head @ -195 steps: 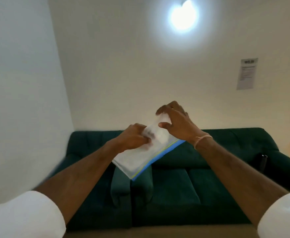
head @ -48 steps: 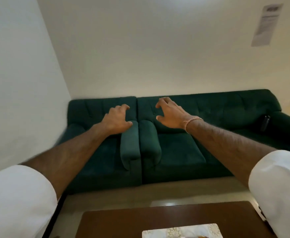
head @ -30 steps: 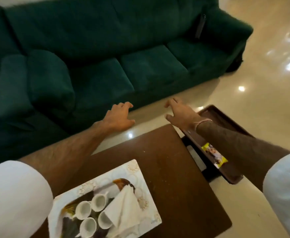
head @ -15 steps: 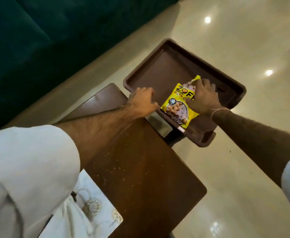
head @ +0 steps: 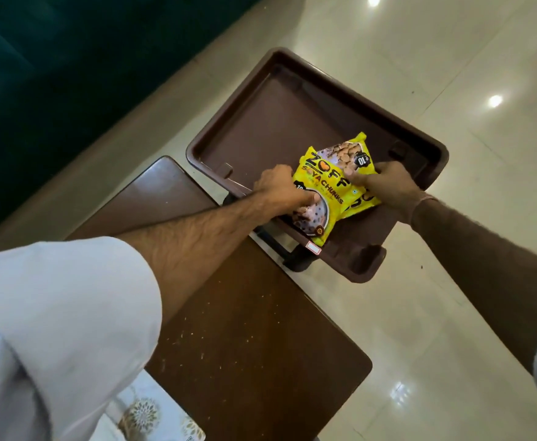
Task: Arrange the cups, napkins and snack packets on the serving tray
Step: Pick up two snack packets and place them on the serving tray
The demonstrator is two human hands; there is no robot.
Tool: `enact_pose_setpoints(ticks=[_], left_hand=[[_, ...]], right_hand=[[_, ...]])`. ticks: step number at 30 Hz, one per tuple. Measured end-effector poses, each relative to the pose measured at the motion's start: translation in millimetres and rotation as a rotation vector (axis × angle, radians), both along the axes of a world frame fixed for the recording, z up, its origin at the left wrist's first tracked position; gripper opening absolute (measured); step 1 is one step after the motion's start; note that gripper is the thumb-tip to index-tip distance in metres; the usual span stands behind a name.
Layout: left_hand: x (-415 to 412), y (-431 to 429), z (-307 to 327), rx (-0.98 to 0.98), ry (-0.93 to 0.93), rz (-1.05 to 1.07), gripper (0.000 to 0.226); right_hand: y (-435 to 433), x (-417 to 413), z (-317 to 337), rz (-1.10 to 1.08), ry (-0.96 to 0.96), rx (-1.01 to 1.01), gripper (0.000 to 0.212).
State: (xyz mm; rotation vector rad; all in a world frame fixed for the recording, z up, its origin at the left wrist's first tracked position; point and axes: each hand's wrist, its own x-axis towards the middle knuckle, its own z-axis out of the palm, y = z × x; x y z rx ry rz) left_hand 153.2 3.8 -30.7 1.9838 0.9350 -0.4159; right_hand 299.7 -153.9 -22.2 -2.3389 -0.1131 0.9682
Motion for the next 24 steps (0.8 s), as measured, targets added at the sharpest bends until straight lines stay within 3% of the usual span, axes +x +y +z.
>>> enact_pose_setpoints(ticks=[3, 7, 16, 22, 24], left_hand=[[-5, 4, 13, -0.2, -0.063, 0.138, 0.046], [-23, 12, 32, -0.399, -0.189, 0.335, 0.043], [-136, 55, 97, -0.679, -0.563, 0.717, 0.058], [-244, 89, 179, -0.705, -0.694, 0.756, 0.032], [-277, 98, 215, -0.725, -0.726, 0.757, 0.033]], right_hand=[[-5, 5, 10, -0.007, 0.17, 0.153, 0.04], [-5, 14, 32, 0.093, 0.166, 0.23, 0.031], [48, -27, 117, 0.349, 0.249, 0.399, 0.058], [127, -115, 211, 0.57, 0.263, 0.475, 0.031], [155, -147, 246, 0.681, 0.276, 0.495, 0.021]])
